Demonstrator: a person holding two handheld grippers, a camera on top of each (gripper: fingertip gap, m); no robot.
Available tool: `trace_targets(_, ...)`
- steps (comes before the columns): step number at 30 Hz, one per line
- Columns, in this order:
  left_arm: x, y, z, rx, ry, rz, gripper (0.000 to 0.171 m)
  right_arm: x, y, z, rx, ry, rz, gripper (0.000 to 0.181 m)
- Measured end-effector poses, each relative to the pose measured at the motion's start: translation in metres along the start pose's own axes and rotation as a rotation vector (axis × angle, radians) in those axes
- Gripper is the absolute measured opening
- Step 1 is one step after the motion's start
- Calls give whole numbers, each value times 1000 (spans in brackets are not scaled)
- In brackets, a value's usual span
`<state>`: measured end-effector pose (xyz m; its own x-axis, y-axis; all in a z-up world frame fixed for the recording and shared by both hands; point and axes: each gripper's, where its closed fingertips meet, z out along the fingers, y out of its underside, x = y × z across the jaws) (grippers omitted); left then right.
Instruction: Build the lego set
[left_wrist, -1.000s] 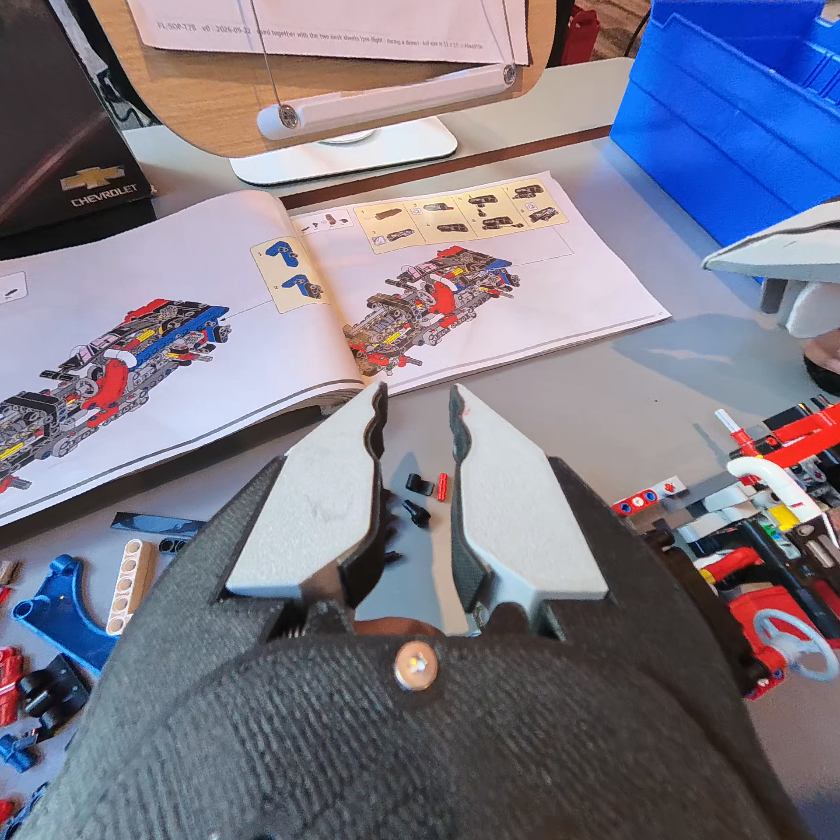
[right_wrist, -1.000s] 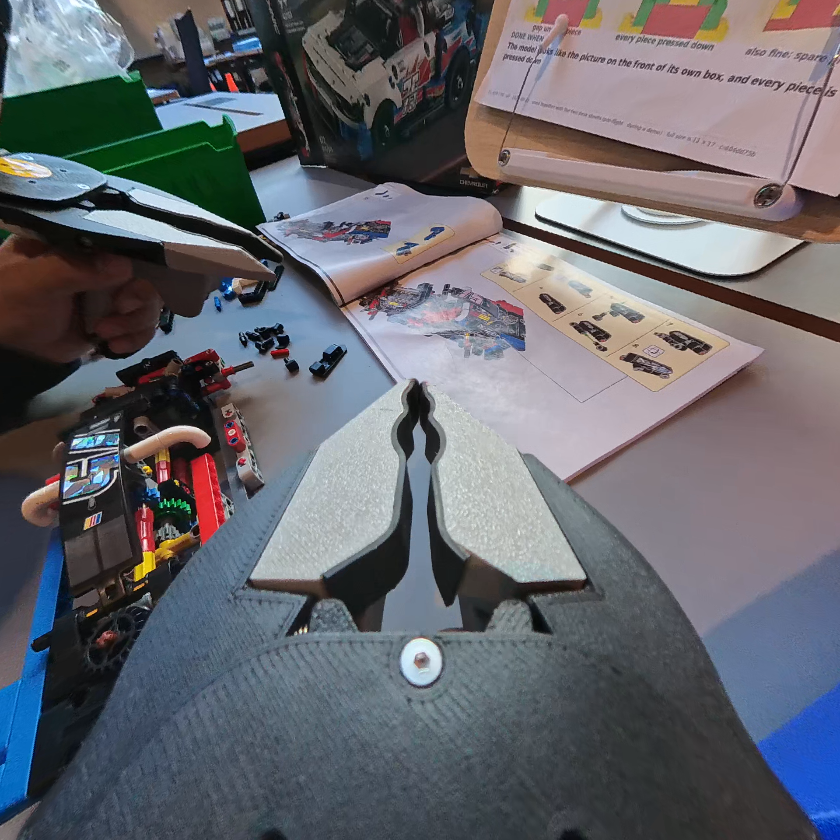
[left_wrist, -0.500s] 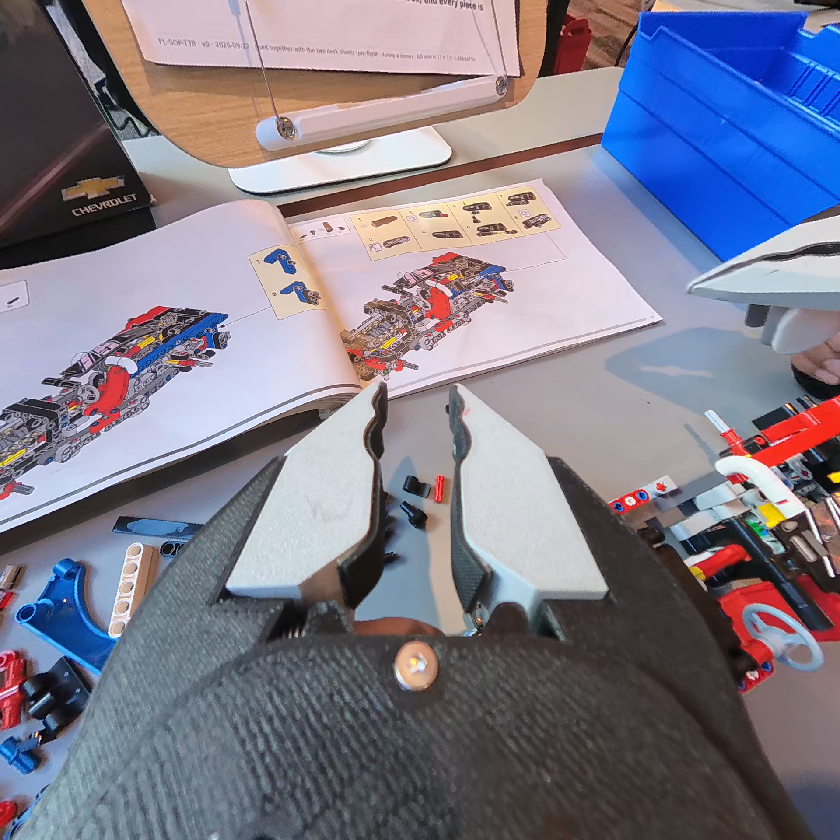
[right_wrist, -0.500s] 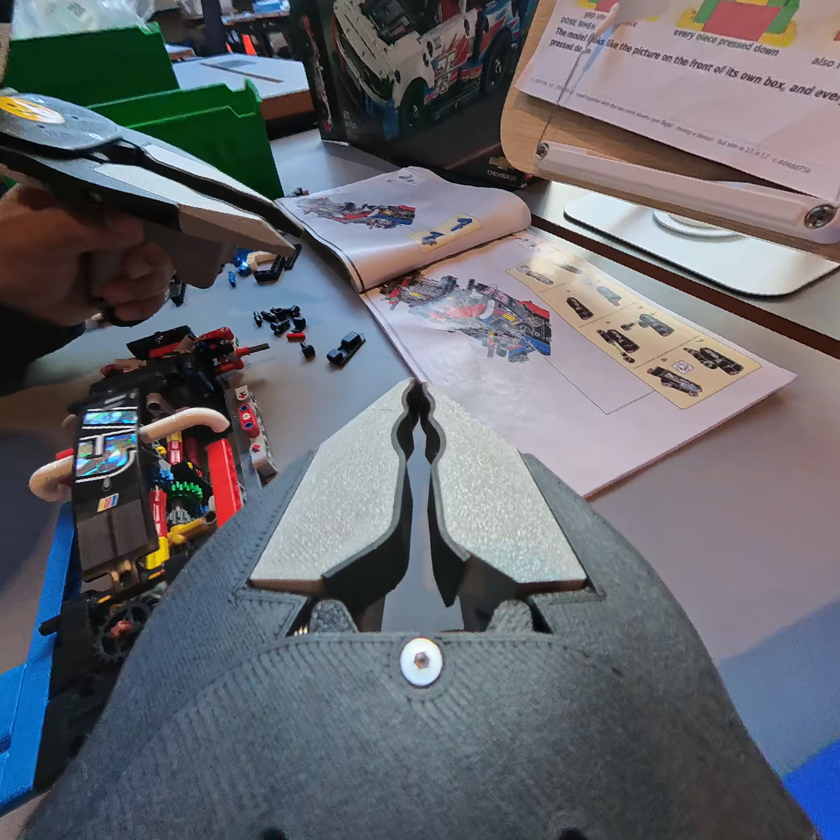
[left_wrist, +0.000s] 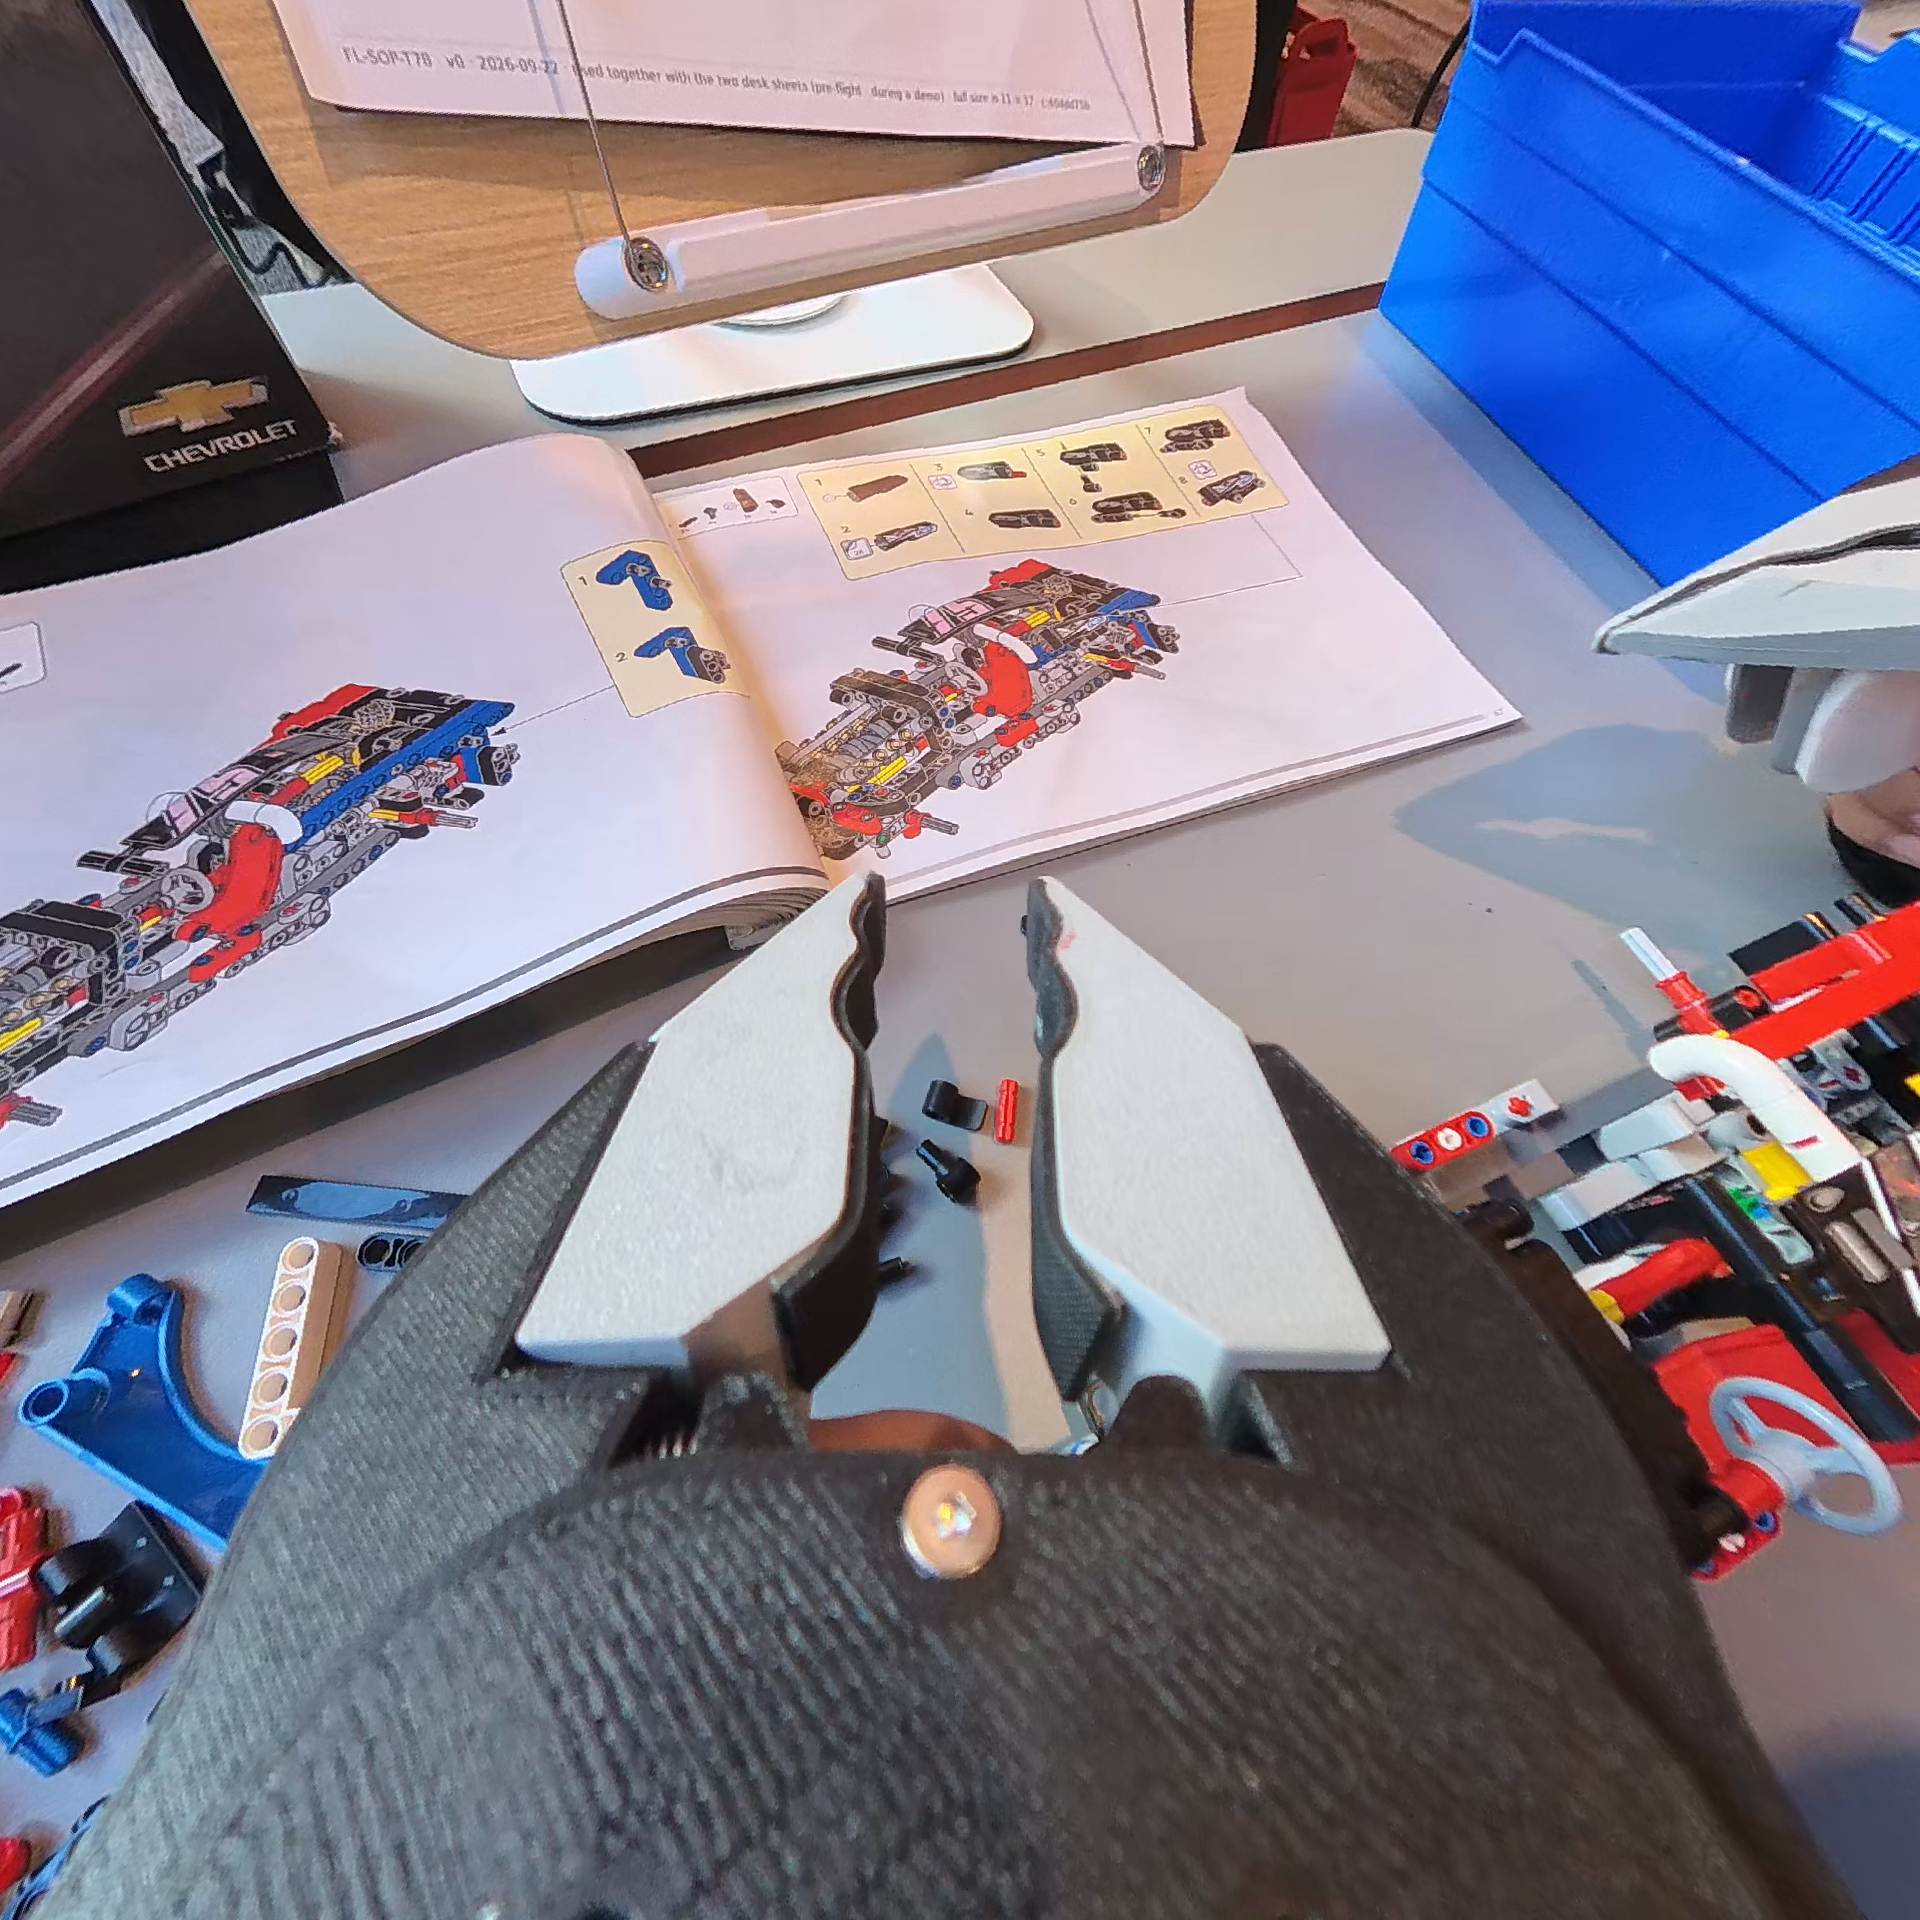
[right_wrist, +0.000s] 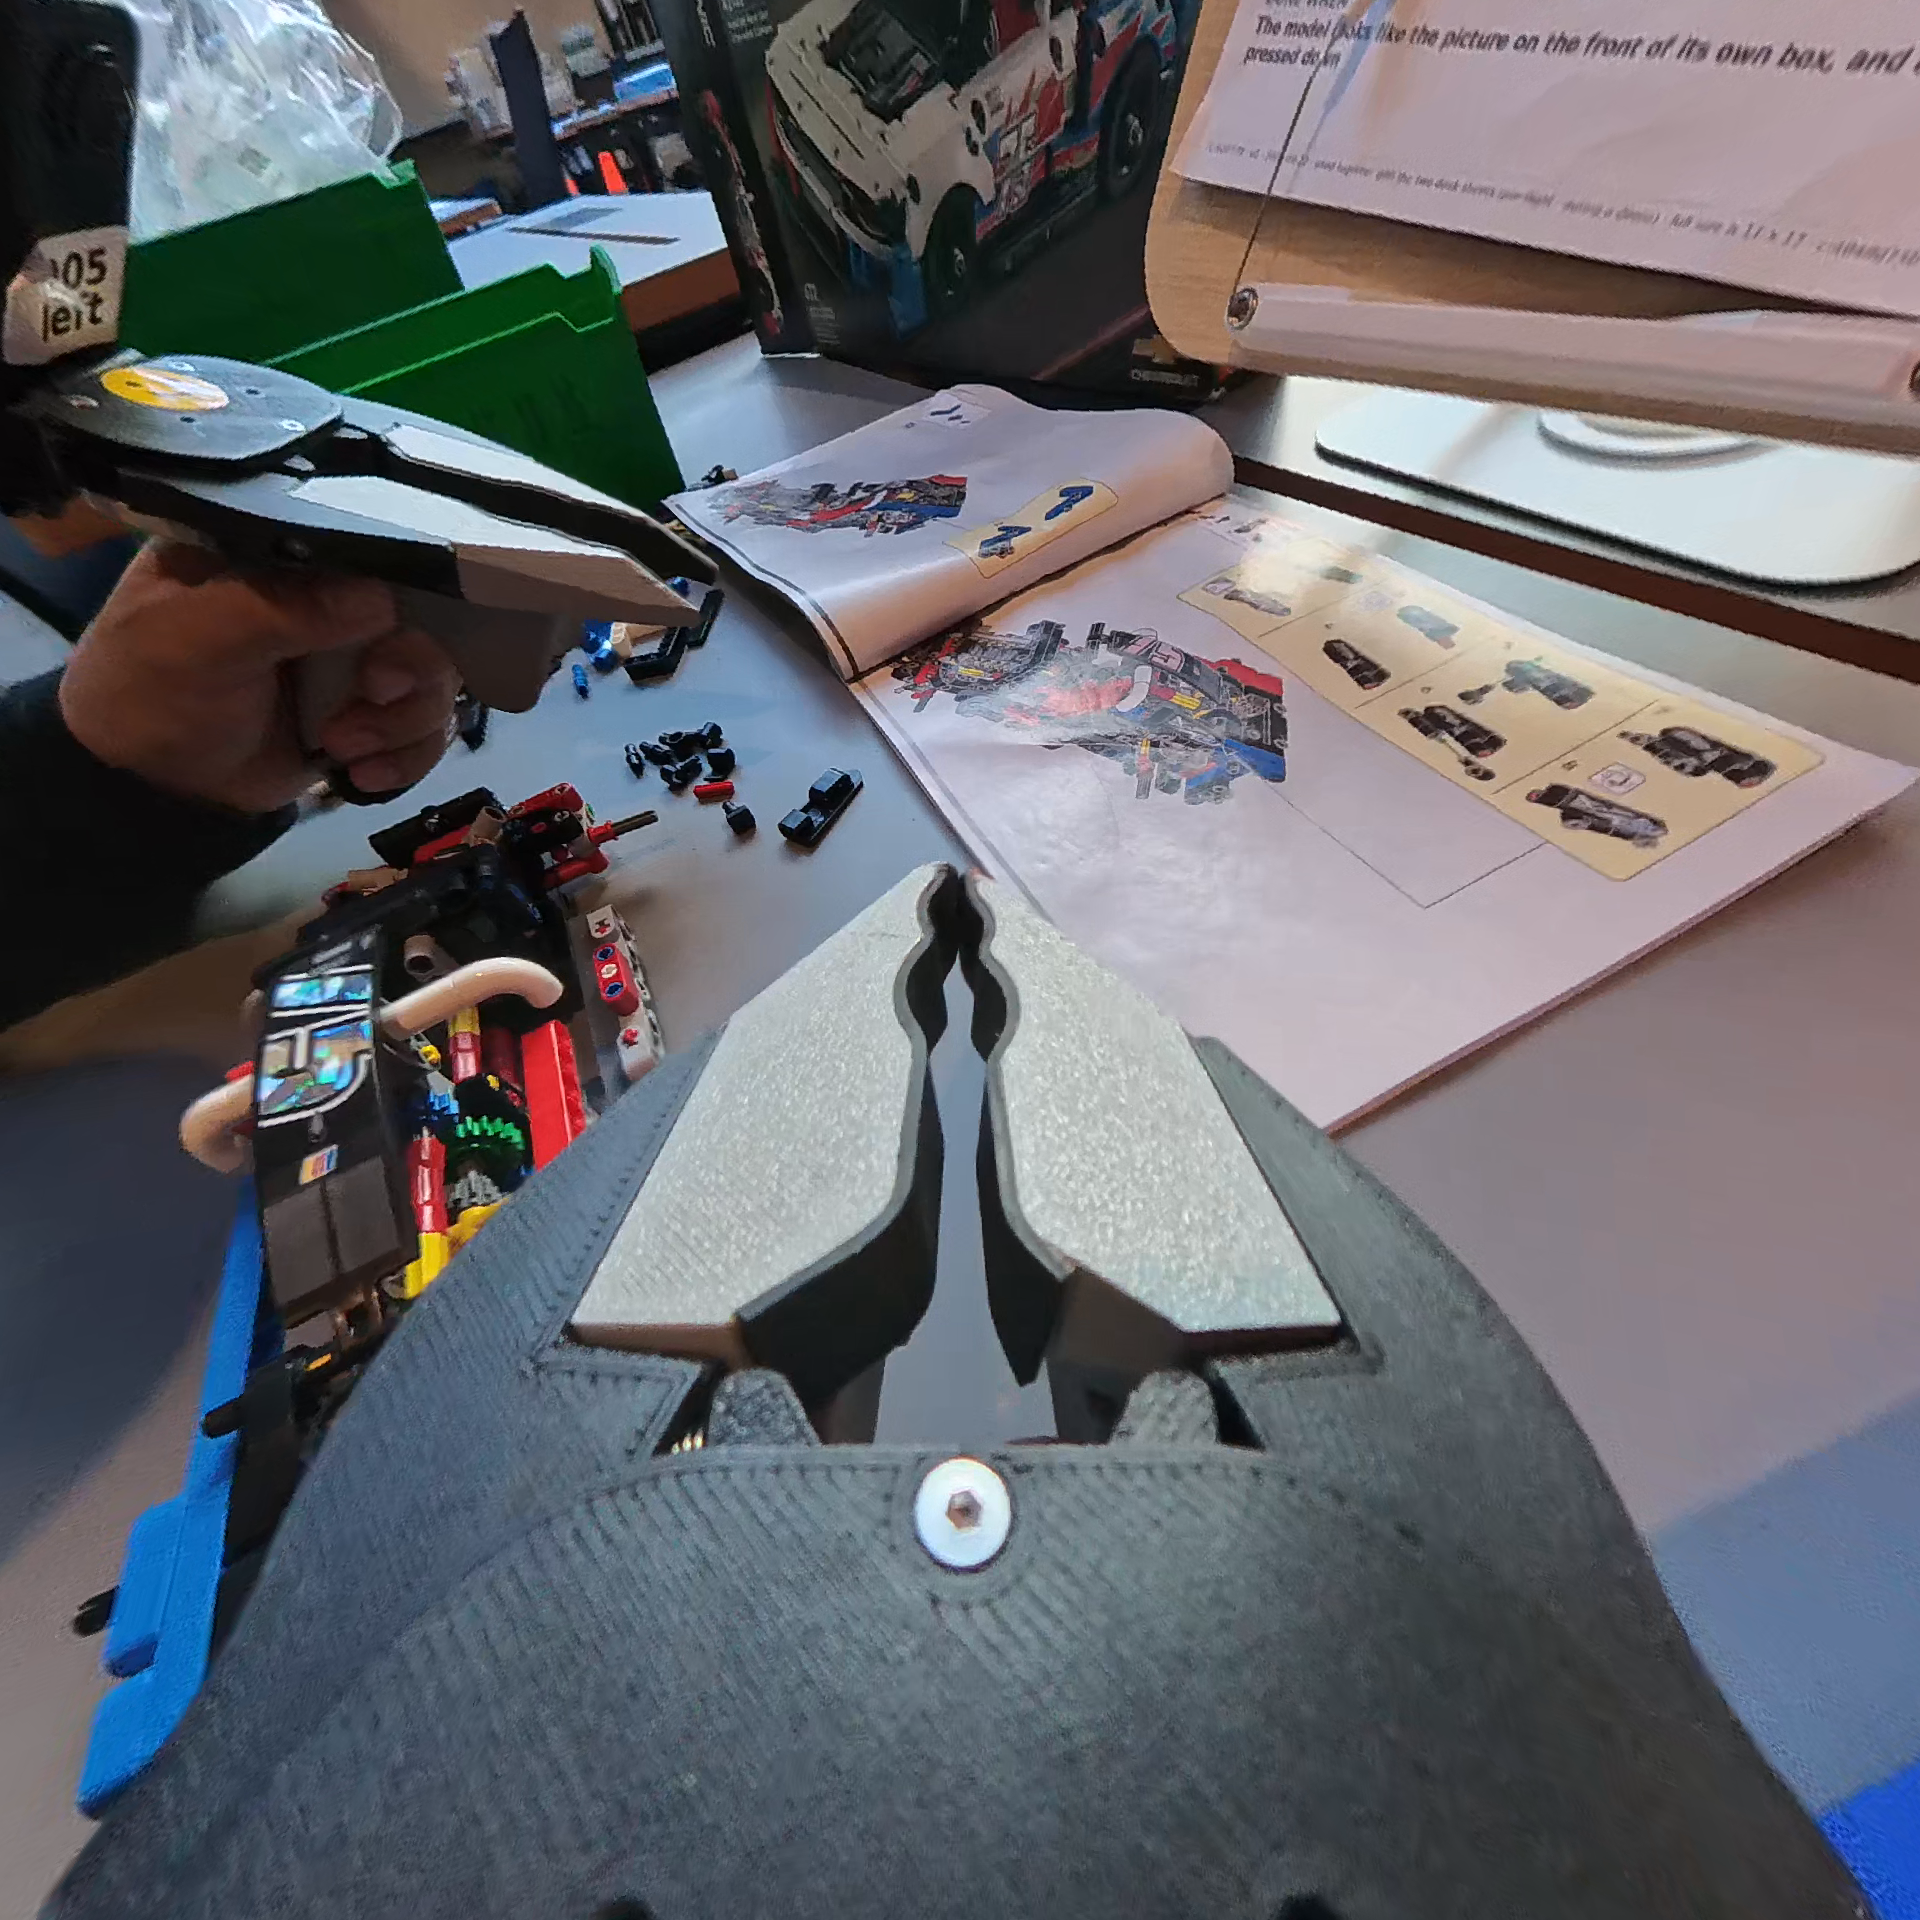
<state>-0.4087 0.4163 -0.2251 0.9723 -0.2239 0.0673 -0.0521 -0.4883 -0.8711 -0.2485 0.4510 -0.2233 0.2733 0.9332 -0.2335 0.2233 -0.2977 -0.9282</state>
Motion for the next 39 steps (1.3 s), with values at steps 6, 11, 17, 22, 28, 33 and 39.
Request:
trace_targets(6, 1, 0, 0, 1, 5, -3, 25, -8, 6, 5, -57, -40, 89, 0)
trace_targets(11, 1, 1, 1, -5, 4, 0, 25, -20, 9, 10, -74, -136, 264, 0)
trace_targets(17, 1, -1, 0, 1, 2, -1, 25, -22, 0, 5, -19, -196, 384, 0)
trace_targets(22, 2, 1, 1, -8, 3, 4, 25, -16, 3, 3, -12, -178, 386, 0)
trace_targets(28, 3, 0, 0, -3, 6, 4, 25, -15, 6, 5, -29, -160, 354, 0)
trace_targets(33, 5, 1, 2, -6, 16, 11, 25, -17, 17, 6, -95, -95, 161, 0)
trace_targets(39, 0, -1, -1, 10, -7, 38, 25, 2, 13, -1, -74, 99, -72, 0)
